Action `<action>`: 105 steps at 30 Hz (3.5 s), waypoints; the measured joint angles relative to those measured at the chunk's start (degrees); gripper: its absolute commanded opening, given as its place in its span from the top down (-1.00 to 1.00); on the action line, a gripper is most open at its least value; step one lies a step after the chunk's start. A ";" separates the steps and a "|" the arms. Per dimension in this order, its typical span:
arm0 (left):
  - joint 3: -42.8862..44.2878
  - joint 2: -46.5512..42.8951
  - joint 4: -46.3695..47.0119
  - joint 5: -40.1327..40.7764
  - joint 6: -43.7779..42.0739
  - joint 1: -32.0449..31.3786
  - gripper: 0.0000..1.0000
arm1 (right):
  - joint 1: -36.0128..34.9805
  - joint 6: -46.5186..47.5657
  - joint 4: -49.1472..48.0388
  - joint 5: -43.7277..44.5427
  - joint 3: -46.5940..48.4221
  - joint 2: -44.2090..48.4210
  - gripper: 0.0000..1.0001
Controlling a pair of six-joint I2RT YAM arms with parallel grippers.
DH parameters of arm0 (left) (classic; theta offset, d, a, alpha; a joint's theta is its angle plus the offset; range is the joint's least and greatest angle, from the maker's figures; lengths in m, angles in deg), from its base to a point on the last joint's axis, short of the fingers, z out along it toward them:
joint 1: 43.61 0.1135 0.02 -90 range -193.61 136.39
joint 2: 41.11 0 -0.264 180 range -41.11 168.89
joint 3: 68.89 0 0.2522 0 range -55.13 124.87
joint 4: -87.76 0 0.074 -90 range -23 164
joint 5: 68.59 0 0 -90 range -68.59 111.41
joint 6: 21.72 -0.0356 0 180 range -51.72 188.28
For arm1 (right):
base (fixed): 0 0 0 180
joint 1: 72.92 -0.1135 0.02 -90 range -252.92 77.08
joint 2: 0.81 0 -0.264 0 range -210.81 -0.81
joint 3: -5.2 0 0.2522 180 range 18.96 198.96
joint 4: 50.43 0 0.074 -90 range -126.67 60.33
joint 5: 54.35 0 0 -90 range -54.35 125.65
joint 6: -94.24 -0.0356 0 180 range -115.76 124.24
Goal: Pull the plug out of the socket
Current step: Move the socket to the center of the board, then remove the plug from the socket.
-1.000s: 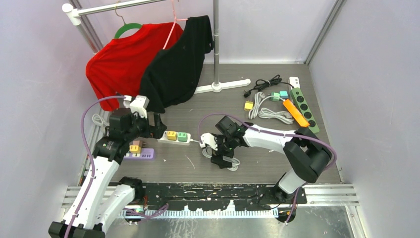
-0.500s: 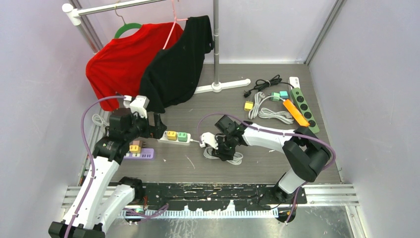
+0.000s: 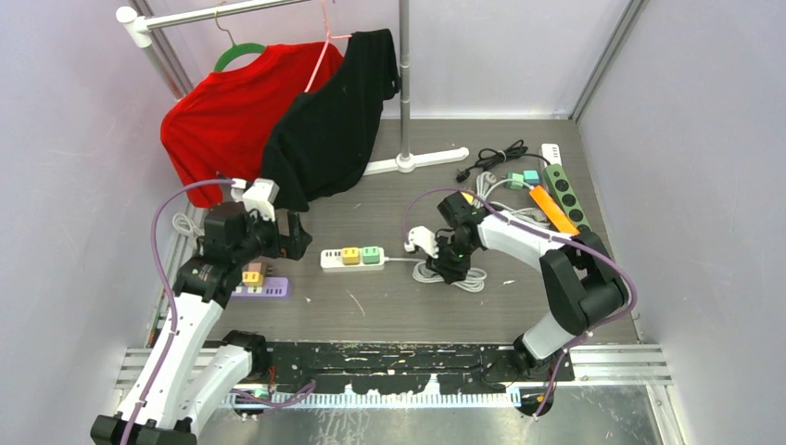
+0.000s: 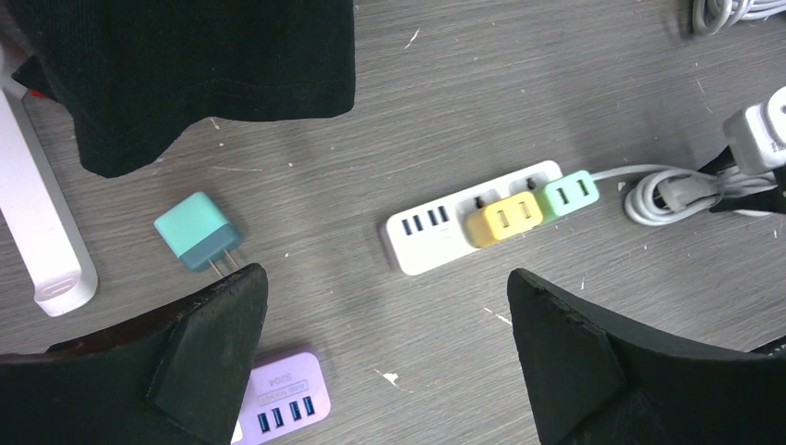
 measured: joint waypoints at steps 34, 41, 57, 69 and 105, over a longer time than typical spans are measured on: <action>-0.02 -0.63 0.72 -6.10 0.90 0.00 -0.99 | 24.74 9.66 18.67 -7.54 7.39 13.92 -0.88; -2.16 -0.57 8.87 -15.50 8.48 0.00 -0.99 | 24.72 17.44 21.81 -25.03 9.55 21.05 -1.00; -24.48 0.98 45.03 -9.99 14.95 -30.45 -0.96 | 14.16 24.22 16.83 -35.54 13.86 4.63 -0.96; -36.41 0.98 55.60 -0.72 6.34 -36.00 -0.99 | 6.40 15.21 0.17 -20.52 13.05 -2.89 -0.61; -28.37 32.63 73.72 7.65 -11.93 -54.66 -0.83 | 3.58 38.66 13.68 -24.94 1.38 4.57 0.75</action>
